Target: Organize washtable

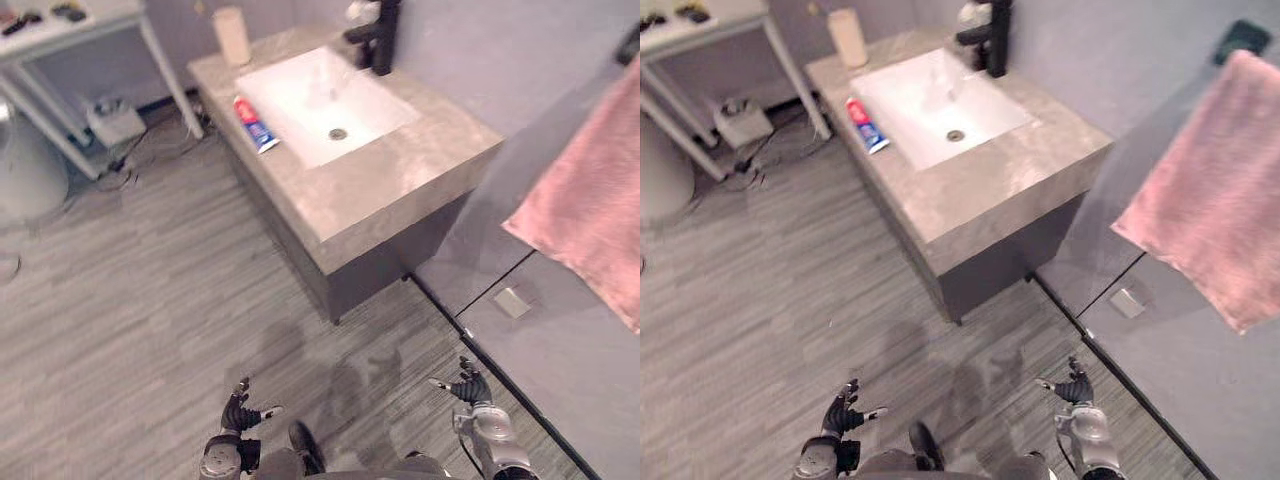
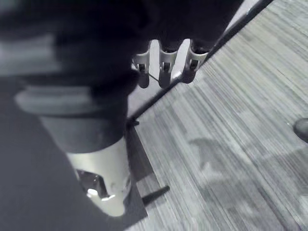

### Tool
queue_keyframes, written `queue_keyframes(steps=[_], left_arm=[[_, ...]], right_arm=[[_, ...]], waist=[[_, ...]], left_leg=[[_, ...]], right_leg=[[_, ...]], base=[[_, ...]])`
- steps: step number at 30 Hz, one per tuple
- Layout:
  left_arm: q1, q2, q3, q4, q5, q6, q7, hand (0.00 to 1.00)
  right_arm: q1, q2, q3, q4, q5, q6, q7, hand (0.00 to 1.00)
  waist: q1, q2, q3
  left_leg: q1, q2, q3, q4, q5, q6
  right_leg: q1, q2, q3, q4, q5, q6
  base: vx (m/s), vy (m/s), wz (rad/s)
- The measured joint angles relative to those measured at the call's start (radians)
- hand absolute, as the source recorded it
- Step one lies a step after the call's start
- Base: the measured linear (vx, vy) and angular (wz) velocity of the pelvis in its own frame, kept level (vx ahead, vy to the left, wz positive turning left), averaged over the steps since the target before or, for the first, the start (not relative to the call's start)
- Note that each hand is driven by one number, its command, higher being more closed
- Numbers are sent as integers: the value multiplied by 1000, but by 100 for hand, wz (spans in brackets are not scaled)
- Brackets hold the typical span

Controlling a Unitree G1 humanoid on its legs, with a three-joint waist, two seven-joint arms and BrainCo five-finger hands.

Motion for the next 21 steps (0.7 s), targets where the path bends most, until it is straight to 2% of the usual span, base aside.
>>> queue_keyframes(steps=[1,2,3,6,8,11,12,13,14,15,17,19,20,21], left_arm=[[1,11,6,0,0,-1,0,0],[1,18,24,2,0,-2,0,0],[1,19,37,5,1,-2,1,0],[18,17,77,17,0,-1,3,0],[40,16,92,28,0,-1,3,0],[47,5,130,27,0,0,2,0],[46,5,140,25,0,0,2,0],[47,6,140,18,0,1,1,0],[50,7,139,-2,0,1,1,0],[49,7,139,-16,-1,1,0,0],[49,10,139,-30,-2,1,1,0],[49,8,128,-37,-3,5,1,0],[47,9,108,-41,-15,6,1,0],[42,9,101,-46,-22,6,0,0]], right_arm=[[-6,5,22,0,-13,6,4,0],[-22,15,25,1,-27,8,8,0],[-33,17,30,5,-31,9,8,0],[-70,13,61,6,-36,14,10,0],[-74,9,61,6,-37,15,10,0],[-61,3,62,7,-38,17,10,0],[-52,2,62,5,-38,18,11,0],[-41,2,62,3,-37,18,11,0],[-16,2,62,-6,-36,18,11,0],[0,2,63,-13,-33,18,12,0],[12,2,77,-14,-31,18,15,0],[16,5,94,-16,-28,18,22,0],[30,4,100,-23,-25,15,23,0],[39,4,100,-25,-24,14,23,0]], waist=[[13,-2,6],[25,-2,13],[28,-2,19],[43,0,41],[62,10,46],[74,15,49],[78,11,50],[81,5,54],[79,-5,58],[73,-13,61],[62,-22,75],[62,-18,87],[60,-11,94],[58,-10,95]], left_leg=[[-8,-7,-13,11,-2,3],[-36,-5,-29,48,-16,21],[-51,-2,-35,72,-23,28],[-129,16,-62,212,-91,41],[-202,40,-95,349,-176,46],[-263,39,-142,459,-246,53],[-283,23,-174,492,-269,62],[-286,-1,-192,500,-276,73],[-284,-45,-229,500,-285,89],[-281,-79,-258,499,-295,104],[-265,-124,-310,497,-304,121],[-216,-136,-346,486,-315,138],[-175,-143,-386,466,-315,134],[-156,-148,-409,453,-314,133]], right_leg=[[2,-7,-1,1,2,4],[0,-9,-10,3,6,11],[0,-10,-16,4,9,16],[-3,-10,-30,12,3,25],[-8,-12,-33,46,-24,62],[-11,-16,-20,100,-75,84],[-34,-19,55,157,-133,69],[-69,-13,152,208,-189,4],[-117,14,308,279,-279,-80],[-149,35,414,343,-333,-102],[-228,71,516,476,-379,-81],[-310,127,518,544,-384,-74],[-351,163,517,546,-379,-65],[-372,177,518,539,-374,-57]], base=[[-64,33,29],[-71,13,30],[-79,-5,31],[-90,31,24],[-98,111,31],[-34,112,52],[8,121,76],[22,106,107],[50,92,115],[72,82,120],[136,48,92],[211,42,65],[205,31,62],[262,15,100]])
